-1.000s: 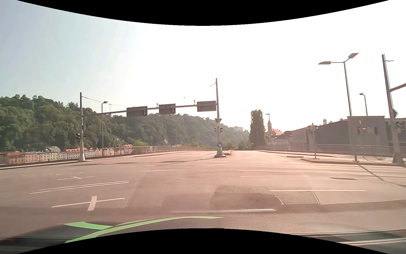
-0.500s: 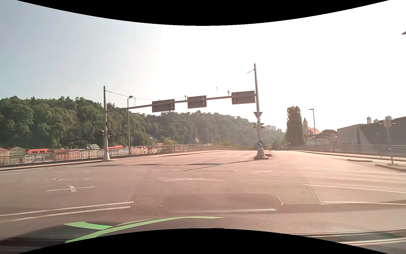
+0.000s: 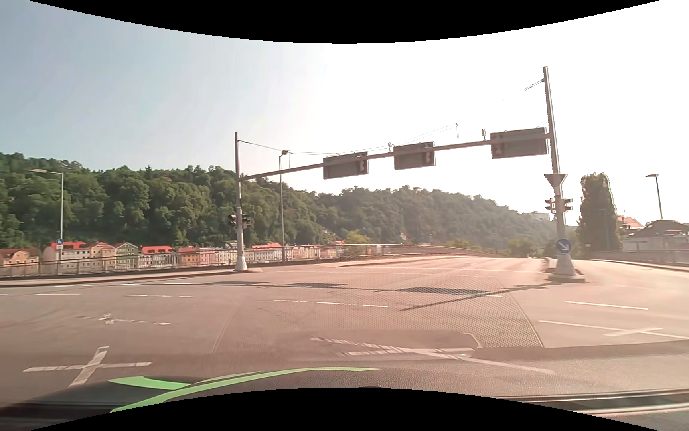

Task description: Follow the waypoints while adhering to traffic rules and regulations

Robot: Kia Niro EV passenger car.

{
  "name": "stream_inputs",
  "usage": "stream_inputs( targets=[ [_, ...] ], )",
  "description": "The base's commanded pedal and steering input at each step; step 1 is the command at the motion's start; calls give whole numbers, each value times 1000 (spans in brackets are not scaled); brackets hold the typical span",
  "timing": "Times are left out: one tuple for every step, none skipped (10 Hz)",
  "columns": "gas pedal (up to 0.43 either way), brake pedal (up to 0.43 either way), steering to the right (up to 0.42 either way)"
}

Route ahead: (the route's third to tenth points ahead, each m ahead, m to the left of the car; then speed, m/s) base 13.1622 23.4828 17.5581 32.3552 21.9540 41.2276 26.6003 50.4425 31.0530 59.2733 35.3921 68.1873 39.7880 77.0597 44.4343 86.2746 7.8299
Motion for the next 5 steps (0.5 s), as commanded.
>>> stream_inputs(
  targets=[
    [98, 0, -262],
    [98, 0, -267],
    [98, 0, -270],
    [98, 0, -270],
    [98, 0, -271]
  ],
)
